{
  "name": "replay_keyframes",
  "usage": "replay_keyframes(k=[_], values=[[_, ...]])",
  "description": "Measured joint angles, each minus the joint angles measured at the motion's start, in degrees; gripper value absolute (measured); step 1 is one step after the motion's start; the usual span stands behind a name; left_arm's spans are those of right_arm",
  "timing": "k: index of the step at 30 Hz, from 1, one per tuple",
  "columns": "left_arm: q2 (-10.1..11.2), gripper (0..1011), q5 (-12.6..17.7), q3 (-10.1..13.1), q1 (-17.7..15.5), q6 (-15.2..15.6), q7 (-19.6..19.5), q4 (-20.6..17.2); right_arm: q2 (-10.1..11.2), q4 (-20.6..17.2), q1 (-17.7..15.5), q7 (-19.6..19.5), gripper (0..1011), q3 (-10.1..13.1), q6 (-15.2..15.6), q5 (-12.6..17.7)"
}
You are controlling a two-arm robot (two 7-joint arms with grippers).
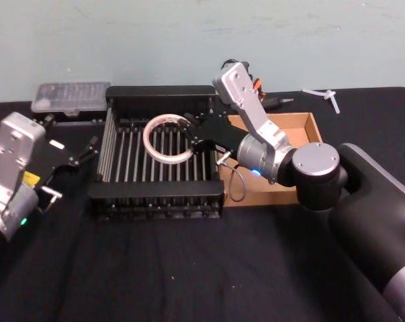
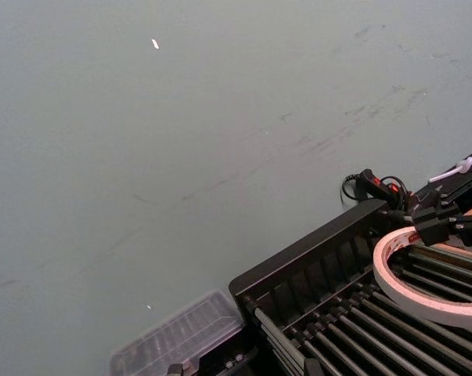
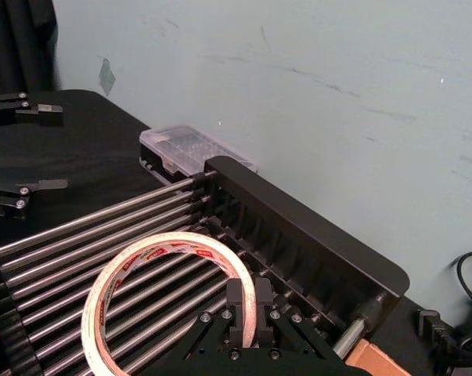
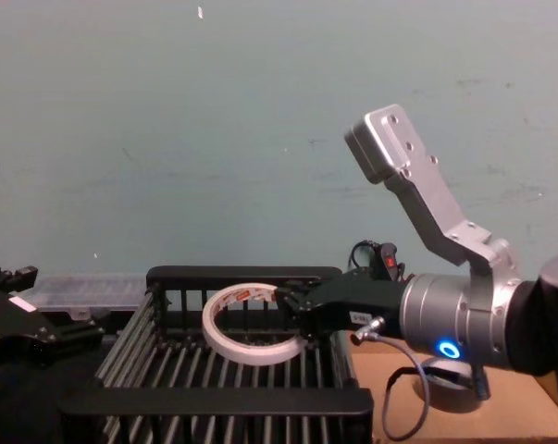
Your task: Pick up the white tape and place it into the black box , Pick up the silver tape and place it into the brown box.
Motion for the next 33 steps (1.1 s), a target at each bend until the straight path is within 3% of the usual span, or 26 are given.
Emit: replay_keyframes(k=[13, 26, 31, 33], values=[[0.00, 1001, 0.00, 0.00, 0.00, 0.00, 0.00, 0.00, 0.09, -0.11, 0.01, 0.07, 132, -0.02, 0.02, 0.13], [0.00, 1001, 0.00, 0.00, 0.00, 0.00, 0.00, 0.00, 0.16, -0.20, 0.01, 0.14, 514, -0.04, 0.01, 0.22], [0.00, 1001, 0.00, 0.00, 0.00, 0.00, 0.00, 0.00, 0.16, -0.23, 0.00, 0.14, 716, -0.03, 0.01, 0.25], [-0.01, 1001, 0.00, 0.00, 0.00, 0.00, 0.00, 0.00, 0.16, -0.24, 0.00, 0.14, 746, -0.04, 0.01, 0.26]])
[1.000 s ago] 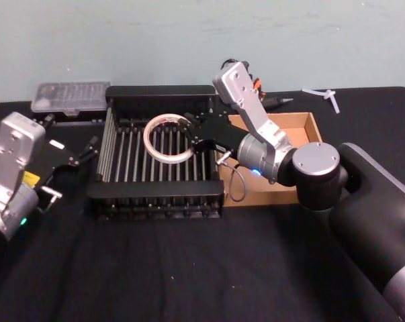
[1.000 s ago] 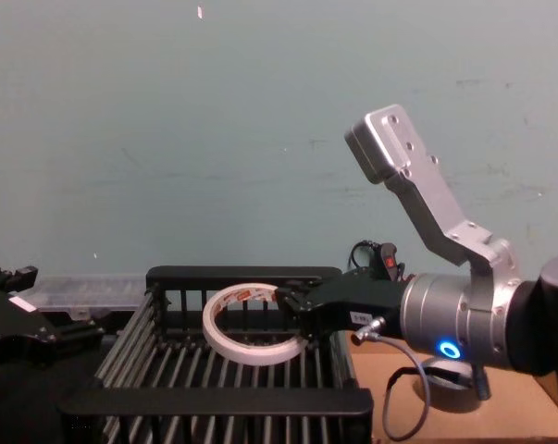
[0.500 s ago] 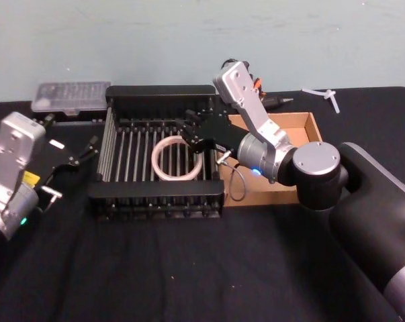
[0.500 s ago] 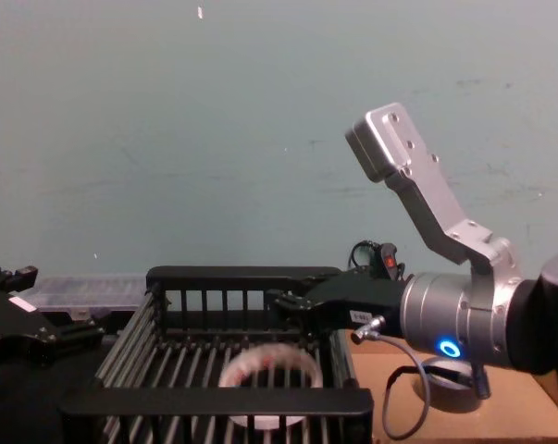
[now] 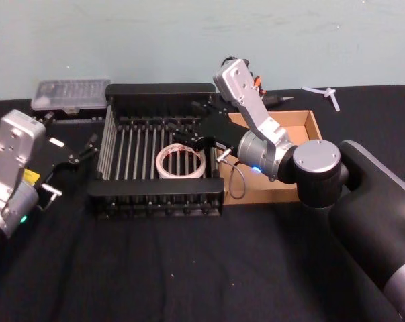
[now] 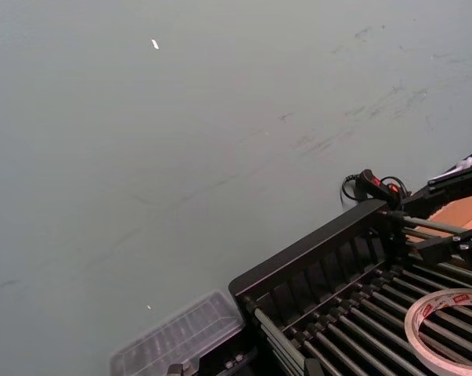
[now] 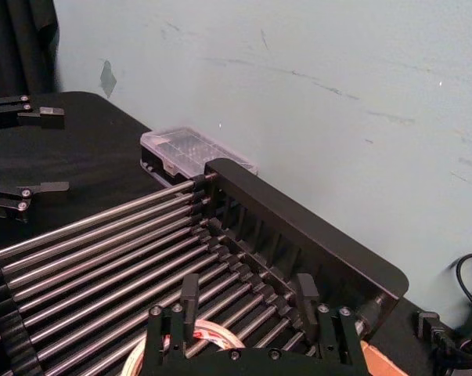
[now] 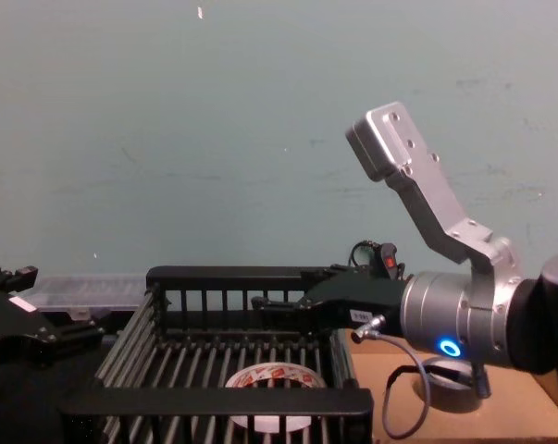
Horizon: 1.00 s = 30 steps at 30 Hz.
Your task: Pick up the white tape and place it into the black box , Pick up the silver tape and place it into the brown box.
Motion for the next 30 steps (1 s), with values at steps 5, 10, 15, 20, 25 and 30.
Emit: replay_keyframes(k=[5, 10, 15, 20, 25, 30], values=[[0.00, 1001, 0.00, 0.00, 0.00, 0.00, 0.00, 0.00, 0.00, -0.01, 0.00, 0.00, 913, 0.00, 0.00, 0.03], [0.00, 1001, 0.00, 0.00, 0.00, 0.00, 0.00, 0.00, 0.00, -0.01, 0.00, 0.00, 1002, 0.00, 0.00, 0.05], [0.00, 1001, 0.00, 0.00, 0.00, 0.00, 0.00, 0.00, 0.00, -0.01, 0.00, 0.00, 1003, 0.00, 0.00, 0.05], [0.00, 1001, 0.00, 0.00, 0.00, 0.00, 0.00, 0.00, 0.01, -0.09, -0.05, 0.06, 1002, 0.06, 0.00, 0.05], [0.00, 1001, 0.00, 0.00, 0.00, 0.00, 0.00, 0.00, 0.64, -2.39, -1.05, 0.46, 1002, 1.04, 0.36, 0.37], [0.00, 1001, 0.00, 0.00, 0.00, 0.00, 0.00, 0.00, 1.81, -5.85, -2.46, 0.48, 1002, 2.41, 0.95, 1.07]])
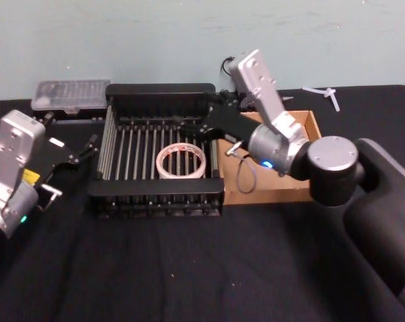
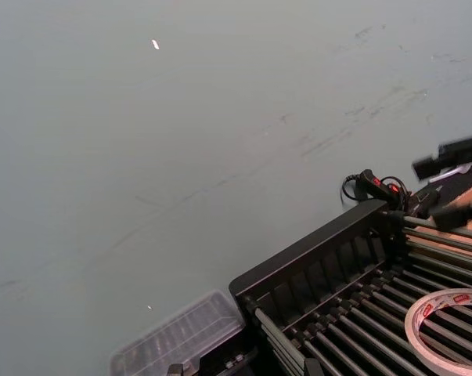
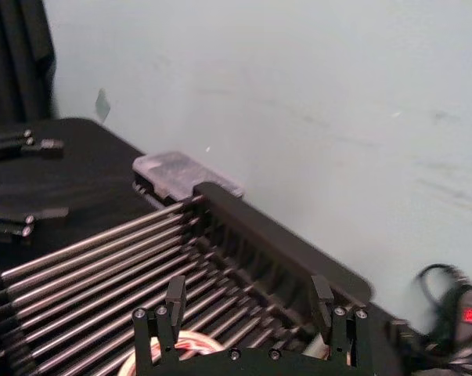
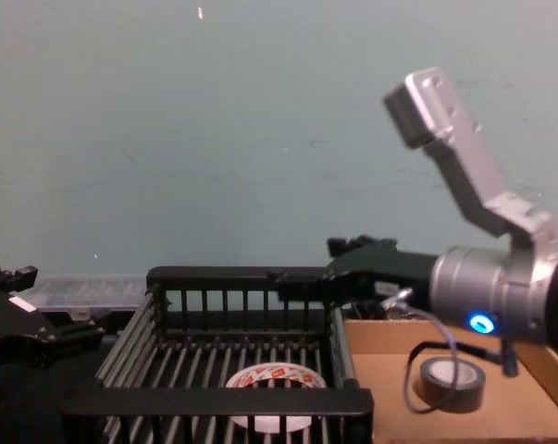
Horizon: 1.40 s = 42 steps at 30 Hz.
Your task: Pick up the white tape and place it into the black box , Pick up the silver tape and place it into the brown box.
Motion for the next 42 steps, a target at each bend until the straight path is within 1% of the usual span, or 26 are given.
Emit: replay_keyframes(k=[1, 5, 6, 7, 8, 9, 11, 12, 16, 18, 19, 20, 23, 26, 29, 35, 42], values=[[0.00, 1001, 0.00, 0.00, 0.00, 0.00, 0.00, 0.00, 0.25, -0.71, -0.30, -0.08, 1003, 0.31, 0.07, 0.15], [0.00, 1001, 0.00, 0.00, 0.00, 0.00, 0.00, 0.00, 2.28, -5.91, -2.85, -1.16, 1002, 2.68, 0.66, 1.15], [0.00, 1001, 0.00, 0.00, 0.00, 0.00, 0.00, 0.00, 2.28, -5.91, -2.85, -1.16, 1002, 2.68, 0.66, 1.15], [0.00, 1001, 0.00, 0.00, 0.00, 0.00, 0.00, 0.00, 2.98, -7.58, -3.81, -1.72, 1002, 3.55, 0.94, 1.48], [0.00, 1001, 0.00, 0.00, 0.00, 0.00, 0.00, 0.00, 3.26, -8.34, -4.30, -2.07, 1002, 3.98, 1.09, 1.63], [0.00, 1001, 0.00, 0.00, 0.00, 0.00, 0.00, 0.00, 3.83, -9.83, -5.30, -2.86, 1003, 4.91, 1.40, 1.97], [0.00, 1001, 0.00, 0.00, 0.00, 0.00, 0.00, 0.00, 4.33, -11.37, -6.48, -3.87, 1003, 5.91, 1.65, 2.18], [0.00, 1001, 0.00, 0.00, 0.00, 0.00, 0.00, 0.00, 4.80, -12.82, -7.80, -5.11, 1002, 7.04, 1.87, 2.30], [0.00, 1001, 0.00, 0.00, 0.00, 0.00, 0.00, 0.00, 5.34, -15.30, -10.33, -7.63, 1002, 9.20, 2.17, 2.31], [0.00, 1001, 0.00, 0.00, 0.00, 0.00, 0.00, 0.00, 5.50, -16.97, -12.55, -9.91, 1002, 11.04, 2.31, 2.02], [0.00, 1001, 0.00, 0.00, 0.00, 0.00, 0.00, 0.00, 5.50, -16.97, -12.55, -9.91, 1002, 11.04, 2.31, 2.02], [0.00, 1001, 0.00, 0.00, 0.00, 0.00, 0.00, 0.00, 5.55, -17.57, -13.56, -10.89, 1002, 11.87, 2.34, 1.73], [0.00, 1001, 0.00, 0.00, 0.00, 0.00, 0.00, 0.00, 5.61, -18.40, -15.46, -12.40, 1002, 13.14, 2.36, 1.09], [0.00, 1001, 0.00, 0.00, 0.00, 0.00, 0.00, 0.00, 5.69, -18.80, -16.67, -13.02, 1002, 13.85, 2.44, 0.66], [0.00, 1001, 0.00, 0.00, 0.00, 0.00, 0.00, 0.00, 5.79, -19.22, -18.59, -13.56, 1003, 14.65, 2.47, -0.02], [0.00, 1001, 0.00, 0.00, 0.00, 0.00, 0.00, 0.00, 5.38, -19.24, -20.56, -13.74, 1002, 15.51, 2.51, -0.83], [0.00, 1002, 0.00, 0.00, 0.00, 0.00, 0.00, 0.00, 4.54, -18.31, -21.23, -13.65, 1003, 16.15, 2.90, -1.67]])
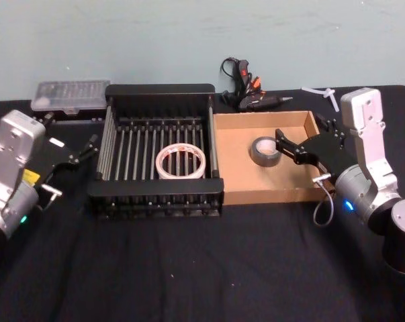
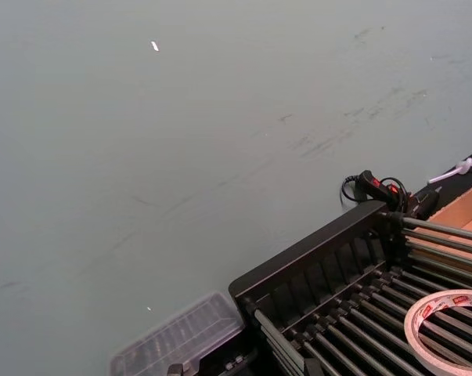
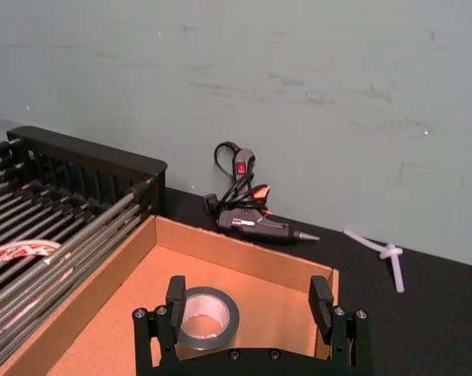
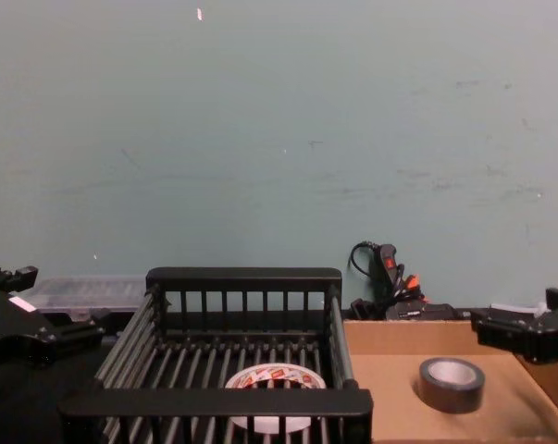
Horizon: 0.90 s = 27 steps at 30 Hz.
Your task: Pick up the white tape and place it into the black box , Pick up the silver tape and place it into the brown box.
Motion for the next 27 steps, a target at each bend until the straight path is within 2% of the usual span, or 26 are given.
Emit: replay_keyframes(k=[6, 27], values=[[0.00, 1001, 0.00, 0.00, 0.00, 0.00, 0.00, 0.00, -0.49, 0.76, 0.07, 0.24, 1003, 0.40, 0.41, -0.77], [0.00, 1001, 0.00, 0.00, 0.00, 0.00, 0.00, 0.00, -0.37, 0.63, 0.05, 0.26, 1003, 0.28, 0.31, -0.62]])
